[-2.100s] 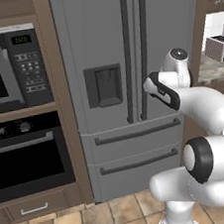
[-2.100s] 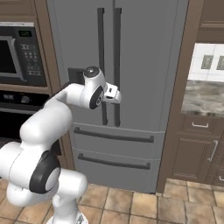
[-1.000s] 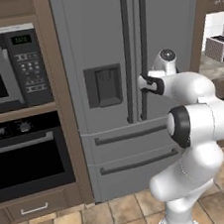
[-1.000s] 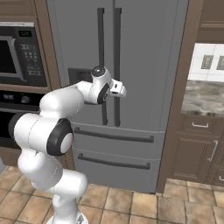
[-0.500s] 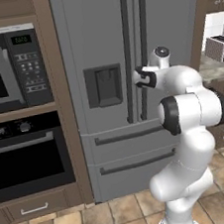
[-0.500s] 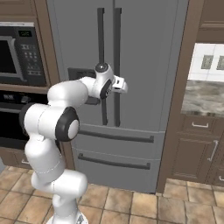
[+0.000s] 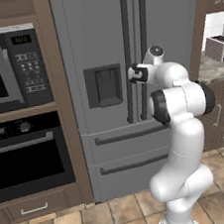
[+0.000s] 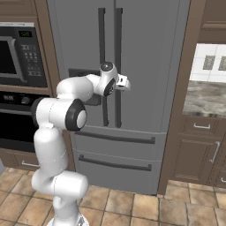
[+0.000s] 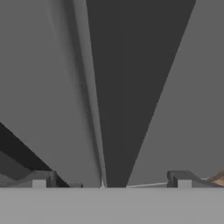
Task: Place one of the steaks on the plate and the other in the bowl. Then place the bowl in the fridge.
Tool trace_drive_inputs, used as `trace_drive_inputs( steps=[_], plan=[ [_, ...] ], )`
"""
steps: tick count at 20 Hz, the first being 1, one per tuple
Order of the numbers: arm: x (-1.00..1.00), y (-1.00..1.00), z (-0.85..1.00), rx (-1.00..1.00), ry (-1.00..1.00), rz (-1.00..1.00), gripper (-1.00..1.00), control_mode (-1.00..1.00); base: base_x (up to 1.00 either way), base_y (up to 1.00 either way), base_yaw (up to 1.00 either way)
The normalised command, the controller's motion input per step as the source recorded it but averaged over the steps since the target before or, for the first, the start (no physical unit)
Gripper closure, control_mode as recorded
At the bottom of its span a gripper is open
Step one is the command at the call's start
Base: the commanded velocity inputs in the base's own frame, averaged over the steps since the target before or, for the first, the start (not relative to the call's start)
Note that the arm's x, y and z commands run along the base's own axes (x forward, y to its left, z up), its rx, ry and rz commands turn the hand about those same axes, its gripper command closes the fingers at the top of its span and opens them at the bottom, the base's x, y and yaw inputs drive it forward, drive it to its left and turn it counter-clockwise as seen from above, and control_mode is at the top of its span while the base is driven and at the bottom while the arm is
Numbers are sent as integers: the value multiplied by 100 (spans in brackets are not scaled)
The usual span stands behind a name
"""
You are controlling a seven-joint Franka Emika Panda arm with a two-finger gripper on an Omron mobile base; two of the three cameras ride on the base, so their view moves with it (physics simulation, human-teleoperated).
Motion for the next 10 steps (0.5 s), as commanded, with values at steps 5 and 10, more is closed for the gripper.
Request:
trace_drive_inputs(
  steps=[5,10],
  plan=[
    [36,-28,-6,0,0,0,-100,-100,0,0,0],
    [33,-1,-1,0,0,4,-100,-100,0,0,0]
  ],
)
